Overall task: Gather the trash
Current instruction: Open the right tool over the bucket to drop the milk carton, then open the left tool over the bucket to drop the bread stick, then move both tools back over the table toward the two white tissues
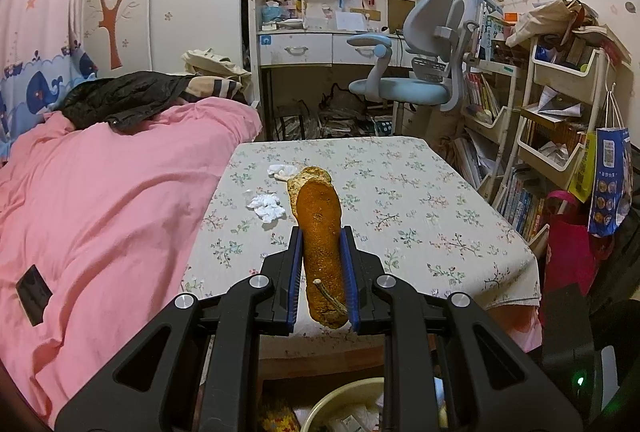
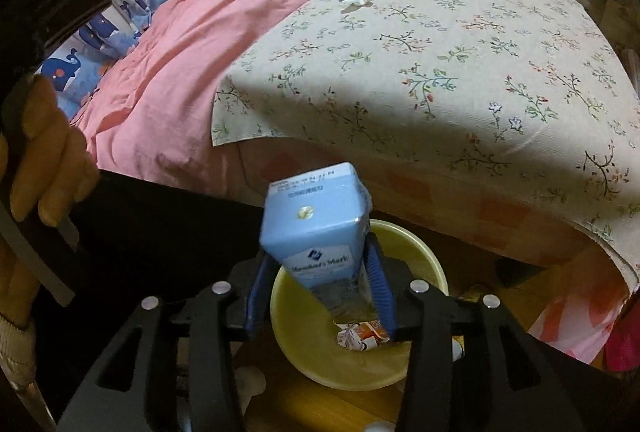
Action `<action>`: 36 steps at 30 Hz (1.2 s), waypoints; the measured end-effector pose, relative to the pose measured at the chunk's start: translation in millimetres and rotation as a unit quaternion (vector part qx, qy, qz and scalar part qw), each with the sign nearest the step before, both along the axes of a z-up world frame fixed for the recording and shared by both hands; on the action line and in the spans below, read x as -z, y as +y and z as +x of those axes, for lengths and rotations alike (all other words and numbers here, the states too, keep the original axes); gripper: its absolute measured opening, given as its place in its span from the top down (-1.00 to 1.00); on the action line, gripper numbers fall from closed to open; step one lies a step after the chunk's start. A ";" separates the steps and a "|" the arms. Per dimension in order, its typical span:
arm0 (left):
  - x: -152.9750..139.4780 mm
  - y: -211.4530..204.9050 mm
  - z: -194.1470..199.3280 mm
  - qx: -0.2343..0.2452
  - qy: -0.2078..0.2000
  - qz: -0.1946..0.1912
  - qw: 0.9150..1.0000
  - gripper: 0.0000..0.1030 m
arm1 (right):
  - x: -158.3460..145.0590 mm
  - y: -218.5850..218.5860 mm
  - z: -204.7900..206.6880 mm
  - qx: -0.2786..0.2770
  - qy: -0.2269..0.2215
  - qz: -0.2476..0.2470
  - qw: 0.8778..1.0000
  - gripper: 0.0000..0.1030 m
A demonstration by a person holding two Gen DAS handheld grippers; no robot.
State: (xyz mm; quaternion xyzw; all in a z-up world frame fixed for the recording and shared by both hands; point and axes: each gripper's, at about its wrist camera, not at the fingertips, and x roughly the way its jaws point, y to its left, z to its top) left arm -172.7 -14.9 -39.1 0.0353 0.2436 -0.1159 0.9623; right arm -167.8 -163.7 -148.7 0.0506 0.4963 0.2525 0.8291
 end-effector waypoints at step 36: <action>52.6 -47.4 -41.3 0.081 0.076 0.075 0.991 0.65 | -43.7 -73.2 -2.3 0.200 -0.102 0.090 0.970 -0.42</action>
